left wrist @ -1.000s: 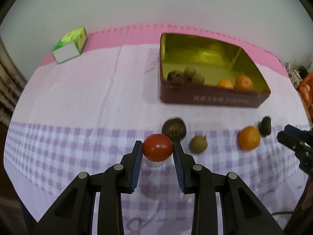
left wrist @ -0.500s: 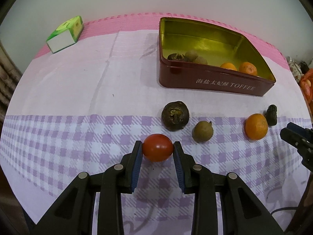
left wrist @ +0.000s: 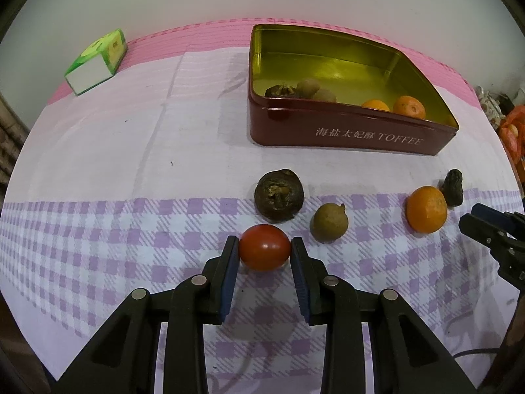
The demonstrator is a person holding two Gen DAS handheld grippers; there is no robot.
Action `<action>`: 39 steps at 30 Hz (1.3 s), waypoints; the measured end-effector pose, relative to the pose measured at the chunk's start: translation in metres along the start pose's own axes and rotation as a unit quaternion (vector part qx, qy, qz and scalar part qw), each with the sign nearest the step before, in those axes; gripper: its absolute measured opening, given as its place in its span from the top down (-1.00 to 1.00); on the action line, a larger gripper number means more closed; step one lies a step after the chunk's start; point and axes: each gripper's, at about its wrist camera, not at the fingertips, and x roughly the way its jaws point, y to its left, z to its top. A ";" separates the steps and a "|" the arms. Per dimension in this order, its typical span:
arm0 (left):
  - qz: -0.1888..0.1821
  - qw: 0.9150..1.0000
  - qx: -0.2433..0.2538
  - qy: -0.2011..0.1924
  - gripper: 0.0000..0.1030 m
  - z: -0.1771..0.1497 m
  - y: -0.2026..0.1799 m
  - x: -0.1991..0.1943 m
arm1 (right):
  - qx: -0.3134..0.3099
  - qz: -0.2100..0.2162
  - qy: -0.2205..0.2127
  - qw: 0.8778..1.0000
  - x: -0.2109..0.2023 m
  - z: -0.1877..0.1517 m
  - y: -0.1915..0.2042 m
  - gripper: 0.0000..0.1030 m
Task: Organize fruits
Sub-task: 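Move the right tool to a dark wrinkled fruit and grasp it while the left tool holds the tomato, then carry the tomato over the tin with the left tool and open it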
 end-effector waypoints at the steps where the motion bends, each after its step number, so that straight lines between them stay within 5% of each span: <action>1: 0.000 1.000 -0.001 -0.001 0.36 0.000 -0.001 -0.001 | 0.002 -0.001 0.001 1.000 0.001 0.000 -0.001 0.23; 25: -0.014 1.000 0.015 0.002 0.36 0.011 -0.001 0.013 | 0.011 -0.006 0.011 1.000 0.030 0.022 -0.012 0.22; 39: -0.054 0.998 0.034 0.007 0.36 0.001 -0.014 0.009 | 0.007 -0.013 0.007 1.000 0.036 0.027 -0.012 0.29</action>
